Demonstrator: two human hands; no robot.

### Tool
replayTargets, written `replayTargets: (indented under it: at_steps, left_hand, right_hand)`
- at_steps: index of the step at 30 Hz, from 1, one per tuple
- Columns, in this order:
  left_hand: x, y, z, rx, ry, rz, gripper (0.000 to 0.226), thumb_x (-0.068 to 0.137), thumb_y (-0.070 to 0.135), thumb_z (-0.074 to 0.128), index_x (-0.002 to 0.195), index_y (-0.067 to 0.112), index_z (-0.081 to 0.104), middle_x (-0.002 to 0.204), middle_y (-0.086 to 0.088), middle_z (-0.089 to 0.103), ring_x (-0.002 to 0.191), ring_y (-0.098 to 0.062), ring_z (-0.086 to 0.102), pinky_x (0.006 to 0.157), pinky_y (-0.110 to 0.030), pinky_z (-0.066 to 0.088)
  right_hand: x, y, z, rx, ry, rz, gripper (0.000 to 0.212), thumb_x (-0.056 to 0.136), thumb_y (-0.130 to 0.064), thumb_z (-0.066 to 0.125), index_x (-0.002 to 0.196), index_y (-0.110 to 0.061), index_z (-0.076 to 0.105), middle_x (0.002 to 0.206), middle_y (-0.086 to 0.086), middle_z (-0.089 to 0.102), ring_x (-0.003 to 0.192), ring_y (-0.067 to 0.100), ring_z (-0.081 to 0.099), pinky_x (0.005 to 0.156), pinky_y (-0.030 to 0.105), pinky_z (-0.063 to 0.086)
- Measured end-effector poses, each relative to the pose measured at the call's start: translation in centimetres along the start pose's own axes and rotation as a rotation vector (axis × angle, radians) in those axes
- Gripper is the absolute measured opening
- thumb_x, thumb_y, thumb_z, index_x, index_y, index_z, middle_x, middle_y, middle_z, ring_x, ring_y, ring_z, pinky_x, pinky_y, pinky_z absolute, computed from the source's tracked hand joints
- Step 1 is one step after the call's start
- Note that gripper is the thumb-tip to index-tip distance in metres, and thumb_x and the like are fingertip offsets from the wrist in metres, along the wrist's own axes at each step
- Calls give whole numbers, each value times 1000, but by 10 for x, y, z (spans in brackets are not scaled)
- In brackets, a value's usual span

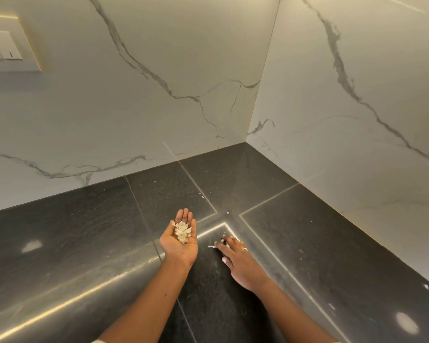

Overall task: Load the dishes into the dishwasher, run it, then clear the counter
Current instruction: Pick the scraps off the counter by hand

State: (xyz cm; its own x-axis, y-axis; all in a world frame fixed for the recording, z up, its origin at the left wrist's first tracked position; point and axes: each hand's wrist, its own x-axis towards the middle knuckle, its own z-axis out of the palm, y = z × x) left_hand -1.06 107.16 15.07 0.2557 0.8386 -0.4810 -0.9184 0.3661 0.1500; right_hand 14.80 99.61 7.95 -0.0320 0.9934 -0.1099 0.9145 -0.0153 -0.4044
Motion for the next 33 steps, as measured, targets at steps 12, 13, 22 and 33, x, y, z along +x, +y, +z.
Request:
replayTargets:
  at_steps: [12,13,22,33]
  left_hand:
    - [-26,-33,-29,-8,73,-51,37,100,19,28,103,4,62,99,-9,66,94,-20,62,98,-32,44]
    - [-28,-33,-31,-10,73,-52,38,100,19,28,100,4,63,98,-9,67,94,-20,63,97,-33,44]
    - [-41,-34,-39,28,78,-102,38,99,21,30,99,3,64,94,-10,69,92,-20,64,86,-32,50]
    - [-49,-63,-38,112,71,-205,35,99,20,32,92,3,63,80,-9,70,85,-19,62,75,-28,52]
  right_hand:
    - [-46,-8,10,1,365,59,38,82,14,47,109,-3,67,115,8,64,100,21,64,83,28,50]
    - [-44,-6,9,-15,395,31,38,77,17,51,104,-1,69,110,10,66,96,23,67,77,29,53]
    - [1,10,-23,719,594,603,21,82,2,64,101,-2,72,90,10,72,81,16,62,76,16,43]
    - [-38,-47,-50,1576,285,556,19,82,16,55,86,2,66,70,6,72,64,9,69,54,15,52]
